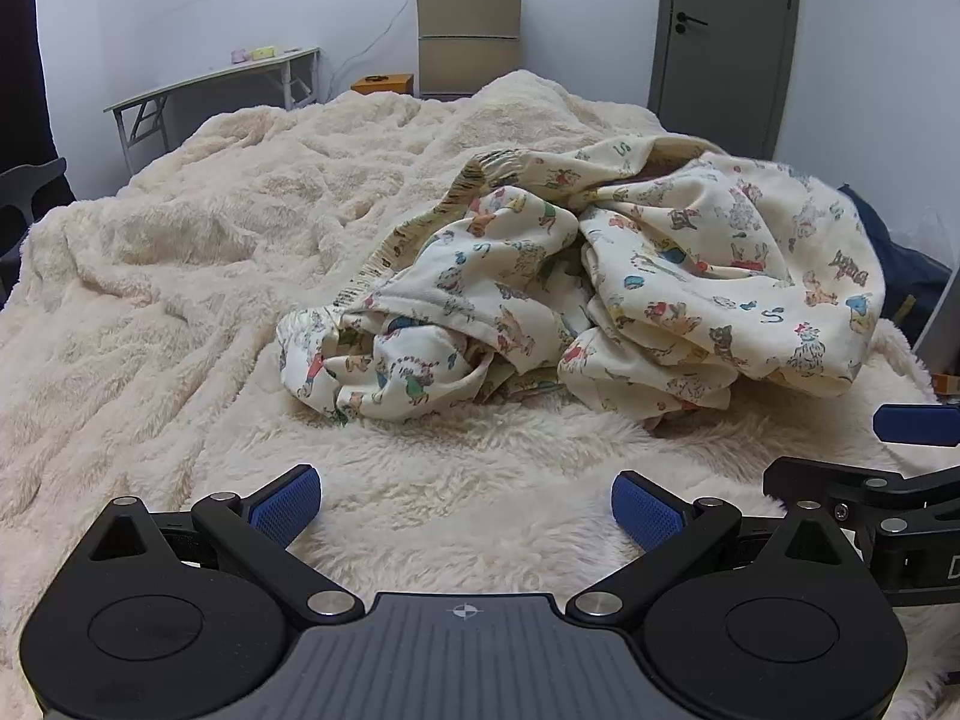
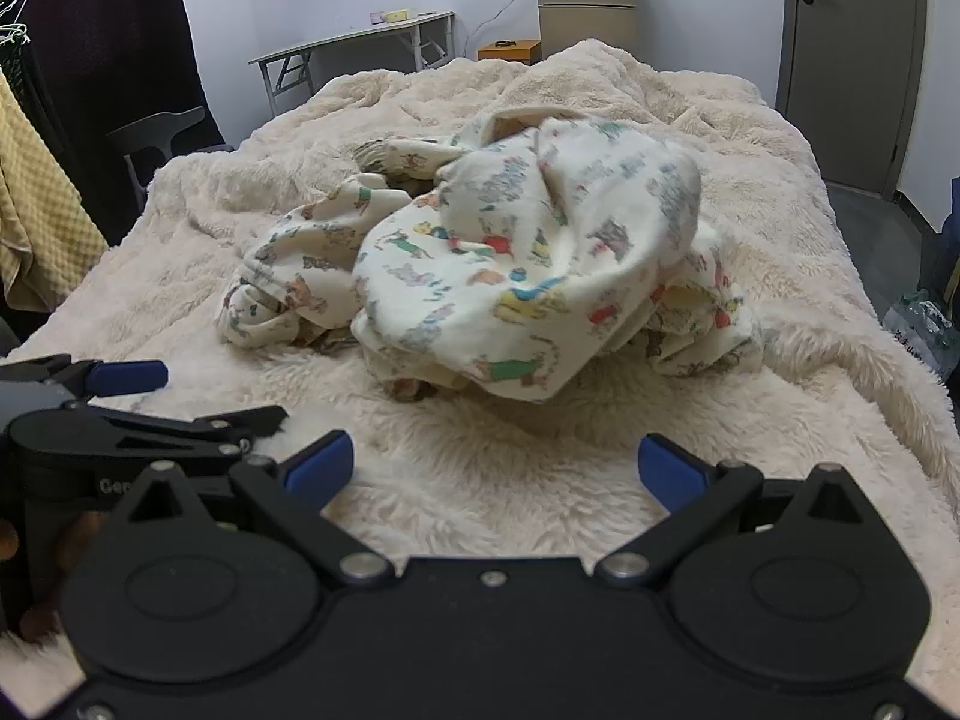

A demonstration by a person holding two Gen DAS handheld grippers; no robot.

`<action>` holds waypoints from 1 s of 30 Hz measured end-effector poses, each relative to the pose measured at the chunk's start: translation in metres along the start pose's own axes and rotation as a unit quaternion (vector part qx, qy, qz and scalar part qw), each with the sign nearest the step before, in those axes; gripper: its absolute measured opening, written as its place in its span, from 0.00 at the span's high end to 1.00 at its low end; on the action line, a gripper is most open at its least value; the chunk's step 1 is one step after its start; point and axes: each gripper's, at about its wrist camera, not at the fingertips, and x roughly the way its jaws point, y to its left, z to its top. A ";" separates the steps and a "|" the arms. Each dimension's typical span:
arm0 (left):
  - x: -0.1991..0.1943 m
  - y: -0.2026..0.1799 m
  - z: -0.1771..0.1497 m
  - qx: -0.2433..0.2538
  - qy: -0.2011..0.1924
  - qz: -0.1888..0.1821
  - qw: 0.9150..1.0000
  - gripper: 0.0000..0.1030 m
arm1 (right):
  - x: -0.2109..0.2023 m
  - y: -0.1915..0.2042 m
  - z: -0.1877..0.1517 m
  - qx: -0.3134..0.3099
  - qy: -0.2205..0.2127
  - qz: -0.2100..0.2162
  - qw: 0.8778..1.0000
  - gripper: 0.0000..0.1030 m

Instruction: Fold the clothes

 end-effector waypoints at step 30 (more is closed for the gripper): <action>0.002 0.001 0.003 0.008 0.000 -0.010 1.000 0.00 | -0.004 0.002 0.002 0.002 -0.002 0.002 1.000 0.00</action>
